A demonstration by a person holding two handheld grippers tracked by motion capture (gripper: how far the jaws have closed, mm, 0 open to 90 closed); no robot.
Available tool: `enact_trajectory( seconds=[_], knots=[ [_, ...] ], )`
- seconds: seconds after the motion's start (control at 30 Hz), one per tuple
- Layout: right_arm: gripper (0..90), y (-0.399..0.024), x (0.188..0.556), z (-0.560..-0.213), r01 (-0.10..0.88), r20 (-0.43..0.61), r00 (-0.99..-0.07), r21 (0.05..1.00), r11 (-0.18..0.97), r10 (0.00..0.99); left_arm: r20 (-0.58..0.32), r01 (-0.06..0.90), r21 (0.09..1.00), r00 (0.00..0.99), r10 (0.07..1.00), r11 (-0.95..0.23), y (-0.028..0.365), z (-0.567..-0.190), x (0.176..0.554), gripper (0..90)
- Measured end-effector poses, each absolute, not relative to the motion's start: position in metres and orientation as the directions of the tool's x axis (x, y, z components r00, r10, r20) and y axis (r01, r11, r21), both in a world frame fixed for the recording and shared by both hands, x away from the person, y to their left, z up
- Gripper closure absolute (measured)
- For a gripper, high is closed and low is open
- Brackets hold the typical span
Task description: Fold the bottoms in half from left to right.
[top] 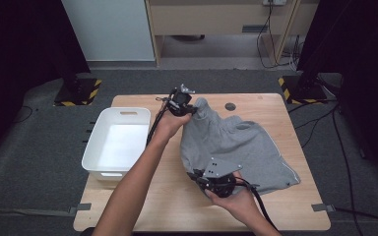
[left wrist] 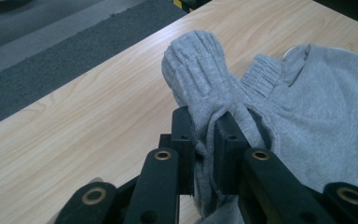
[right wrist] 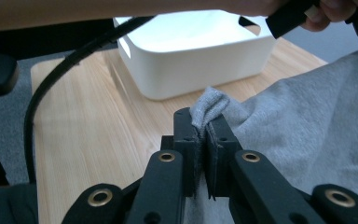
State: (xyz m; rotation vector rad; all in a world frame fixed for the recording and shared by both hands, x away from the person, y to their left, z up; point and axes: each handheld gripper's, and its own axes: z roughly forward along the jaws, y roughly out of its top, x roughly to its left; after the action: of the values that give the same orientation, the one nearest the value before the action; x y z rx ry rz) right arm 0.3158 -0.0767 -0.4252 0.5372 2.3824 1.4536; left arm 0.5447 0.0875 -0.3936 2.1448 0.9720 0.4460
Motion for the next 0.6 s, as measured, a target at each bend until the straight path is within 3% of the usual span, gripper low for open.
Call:
enact_trajectory(
  seconds=[0.6],
  knots=[
    [86.0, -0.049, 0.318, -0.405, 0.172, 0.027, -0.915, 0.928, 0.33, 0.403, 0.023, 0.511, 0.729, 0.647, 0.762, -0.455, 0.115, -0.382, 0.555, 80.6]
  ],
)
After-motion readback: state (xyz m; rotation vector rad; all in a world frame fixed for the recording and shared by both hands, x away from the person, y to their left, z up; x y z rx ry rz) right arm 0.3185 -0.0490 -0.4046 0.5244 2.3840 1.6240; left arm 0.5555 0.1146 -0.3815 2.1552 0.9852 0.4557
